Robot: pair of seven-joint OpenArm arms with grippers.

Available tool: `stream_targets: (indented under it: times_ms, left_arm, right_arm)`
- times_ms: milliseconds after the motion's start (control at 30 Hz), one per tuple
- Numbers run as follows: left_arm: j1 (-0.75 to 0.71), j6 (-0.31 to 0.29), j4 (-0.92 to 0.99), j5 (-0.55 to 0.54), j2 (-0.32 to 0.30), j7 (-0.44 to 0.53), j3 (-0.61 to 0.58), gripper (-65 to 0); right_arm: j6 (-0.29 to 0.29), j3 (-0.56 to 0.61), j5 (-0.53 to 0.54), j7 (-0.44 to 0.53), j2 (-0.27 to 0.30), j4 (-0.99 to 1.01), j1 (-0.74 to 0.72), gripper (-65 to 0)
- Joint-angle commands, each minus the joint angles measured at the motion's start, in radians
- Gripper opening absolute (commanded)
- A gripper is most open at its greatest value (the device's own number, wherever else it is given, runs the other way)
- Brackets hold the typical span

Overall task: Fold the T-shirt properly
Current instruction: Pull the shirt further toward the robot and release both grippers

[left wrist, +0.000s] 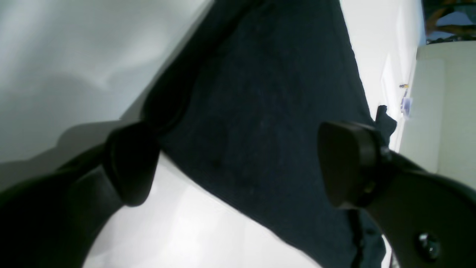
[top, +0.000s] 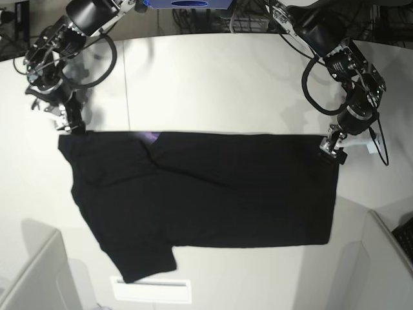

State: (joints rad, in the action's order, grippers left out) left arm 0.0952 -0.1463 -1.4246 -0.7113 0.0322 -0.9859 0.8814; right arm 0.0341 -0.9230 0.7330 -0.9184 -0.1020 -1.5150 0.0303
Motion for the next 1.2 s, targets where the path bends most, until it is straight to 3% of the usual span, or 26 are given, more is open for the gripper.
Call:
stream_targets:
  times_ms: [0, 67, 167, 267, 367, 533, 733, 933, 1033, 1167]
  left_arm:
    - [0.013, 0.007, 0.003, 0.008, -0.004, -0.011, -0.001, -0.2]
    - [0.025, 0.007, 0.018, 0.008, -0.005, -0.009, -0.001, -6.1]
    - [0.036, 0.007, 0.051, 0.008, -0.005, 0.034, -0.003, -20.9]
    - [0.027, 0.007, 0.074, 0.008, -0.016, 0.077, -0.061, -35.9]
    - [0.010, 0.007, 0.080, 0.008, -0.039, 0.086, -0.126, -46.9]
    - [0.004, 0.007, 0.075, 0.008, -0.042, 0.086, -0.127, -65.0]
    - [-0.016, 0.007, 0.071, 0.006, -0.068, 0.077, -0.136, -65.0]
    - [-0.177, 0.007, -0.161, 0.000, -0.082, 0.005, -0.135, -65.0]
    - [-0.279, 0.007, -0.287, 0.000, -0.082, -0.046, -0.129, -65.0]
    - [-0.407, 0.007, -0.402, 0.000, -0.082, -0.075, -0.127, -65.0]
  right_arm:
    - [0.007, 0.000, 0.015, 0.031, 0.009, 0.006, -0.013, -27.6]
    - [-0.001, 0.002, 0.015, 0.074, 0.014, 0.052, -0.020, -27.6]
    - [-0.063, 0.002, 0.015, 0.117, 0.023, 0.123, -0.059, -27.3]
    - [-0.067, 0.009, 0.015, 0.121, 0.063, 0.202, -0.097, -26.4]
    - [-0.067, 0.011, 0.013, 0.121, 0.084, 0.262, -0.123, -26.6]
    - [-0.066, 0.012, 0.013, 0.121, 0.103, 0.299, -0.132, -29.3]
    - [-0.059, 0.011, 0.020, 0.120, 0.123, 0.298, -0.132, -65.0]
    - [-0.061, 0.002, 0.109, 0.049, 0.123, 0.169, -0.050, -65.0]
    - [-0.067, 0.002, 0.185, -0.012, 0.123, 0.061, 0.041, -65.0]
    - [-0.067, 0.002, 0.205, -0.072, 0.110, -0.088, 0.159, -65.0]
